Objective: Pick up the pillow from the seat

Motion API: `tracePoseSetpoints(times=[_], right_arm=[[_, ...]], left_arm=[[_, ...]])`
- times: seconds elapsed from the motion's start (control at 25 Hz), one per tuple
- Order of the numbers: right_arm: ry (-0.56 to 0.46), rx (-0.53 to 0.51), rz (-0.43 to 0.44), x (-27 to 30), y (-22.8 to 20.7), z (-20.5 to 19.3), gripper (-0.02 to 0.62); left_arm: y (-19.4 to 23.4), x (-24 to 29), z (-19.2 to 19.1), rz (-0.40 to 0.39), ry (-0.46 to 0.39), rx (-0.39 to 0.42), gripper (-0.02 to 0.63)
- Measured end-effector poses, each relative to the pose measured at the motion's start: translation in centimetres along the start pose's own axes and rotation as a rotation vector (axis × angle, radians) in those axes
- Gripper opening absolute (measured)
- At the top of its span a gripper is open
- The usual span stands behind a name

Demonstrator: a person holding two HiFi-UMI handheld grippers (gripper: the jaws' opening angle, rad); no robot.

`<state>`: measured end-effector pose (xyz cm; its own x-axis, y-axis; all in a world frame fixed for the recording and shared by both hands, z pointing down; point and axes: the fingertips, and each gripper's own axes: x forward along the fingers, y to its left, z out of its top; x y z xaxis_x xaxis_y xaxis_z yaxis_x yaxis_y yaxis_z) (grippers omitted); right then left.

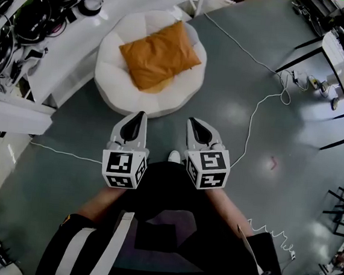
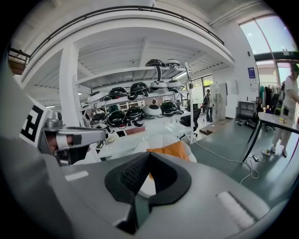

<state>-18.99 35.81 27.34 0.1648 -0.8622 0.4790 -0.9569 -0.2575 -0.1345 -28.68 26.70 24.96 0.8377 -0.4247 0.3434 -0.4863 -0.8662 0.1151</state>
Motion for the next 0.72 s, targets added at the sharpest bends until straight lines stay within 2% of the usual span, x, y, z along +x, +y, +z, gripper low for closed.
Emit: tracePoseSetpoints(times=[0.24, 0.48, 0.72], right_arm=[[-0.012, 0.008, 0.018, -0.8, -2.8, -0.3, 0.002], [-0.013, 0.009, 0.047, -1.5, -3.9, -0.6, 0.002], [-0.024, 0.016, 0.028, -1.1, -4.7, -0.3, 0.002]], left_arm=[[-2.5, 0.9, 0.0, 0.025, -0.002, 0.010, 0.003], [-4.1, 1.0, 0.1, 0.050, 0.002, 0.016, 0.003], [-4.7, 2.3, 0.5, 0.020, 0.000, 0.038, 0.003]])
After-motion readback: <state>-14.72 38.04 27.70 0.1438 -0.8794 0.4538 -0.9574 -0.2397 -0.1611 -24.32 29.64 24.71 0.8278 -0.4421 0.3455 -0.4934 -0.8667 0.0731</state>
